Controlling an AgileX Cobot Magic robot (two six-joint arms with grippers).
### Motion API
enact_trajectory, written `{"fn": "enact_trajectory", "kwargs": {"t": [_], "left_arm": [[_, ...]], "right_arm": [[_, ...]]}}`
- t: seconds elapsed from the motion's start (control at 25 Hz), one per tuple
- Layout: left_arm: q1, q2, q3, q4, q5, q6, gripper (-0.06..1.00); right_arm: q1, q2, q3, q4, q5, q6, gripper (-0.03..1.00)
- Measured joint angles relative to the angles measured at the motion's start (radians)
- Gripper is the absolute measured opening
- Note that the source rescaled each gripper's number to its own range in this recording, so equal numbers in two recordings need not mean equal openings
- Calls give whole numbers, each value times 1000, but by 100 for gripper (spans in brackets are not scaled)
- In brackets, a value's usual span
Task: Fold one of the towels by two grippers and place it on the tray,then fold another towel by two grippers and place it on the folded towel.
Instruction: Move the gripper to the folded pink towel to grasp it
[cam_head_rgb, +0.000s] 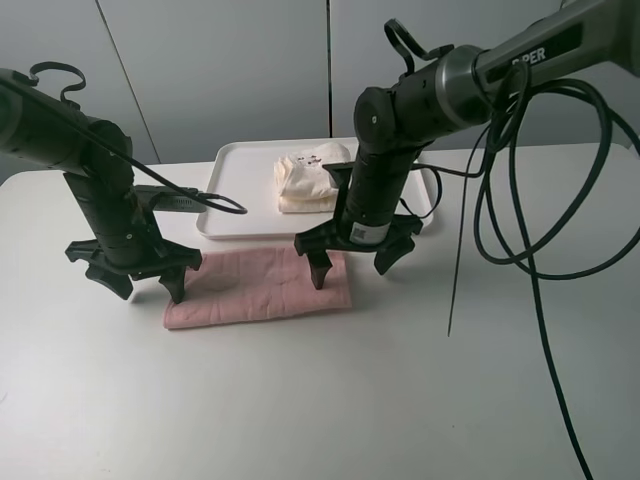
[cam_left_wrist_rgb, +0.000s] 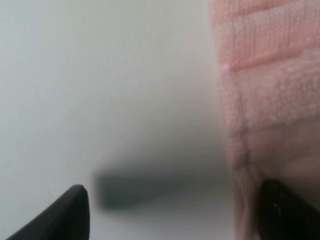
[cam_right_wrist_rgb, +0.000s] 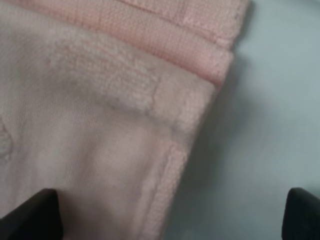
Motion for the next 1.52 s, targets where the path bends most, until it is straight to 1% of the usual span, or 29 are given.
{"fn": "enact_trajectory", "kwargs": {"t": [0.16,0.28,0.36,0.4,0.48,0.6,0.68,1.12,1.16,1.2,1.24,1.32,1.4,1.52], "left_arm": [[0,0,0,2,-2,0,89],[0,0,0,2,-2,0,89],[0,0,0,2,-2,0,89],[0,0,0,2,-2,0,89],[0,0,0,2,-2,0,89],[0,0,0,2,-2,0,89],[0,0,0,2,-2,0,89],[0,0,0,2,-2,0,89],[0,0,0,4,-2,0,89],[0,0,0,4,-2,0,89],[0,0,0,4,-2,0,89],[0,0,0,4,-2,0,89],[0,0,0,4,-4,0,89],[0,0,0,4,-4,0,89]], "right_arm": [[34,14,-3,-2,-2,9,95],[37,26,-6,-31,-2,29,94],[37,28,-6,-46,-2,37,92],[37,28,-6,-51,-2,41,89],[37,28,-6,-51,-4,45,80],[40,28,-6,-44,-7,47,62],[41,28,-6,-34,-7,47,57],[41,39,-4,38,-37,28,55],[41,39,-4,39,-37,24,53],[41,41,-4,39,-39,23,50],[41,43,-4,39,-42,20,43],[41,48,-4,56,-53,9,22],[41,48,-4,73,-57,-3,5],[41,48,-4,88,-59,-21,4]]}}
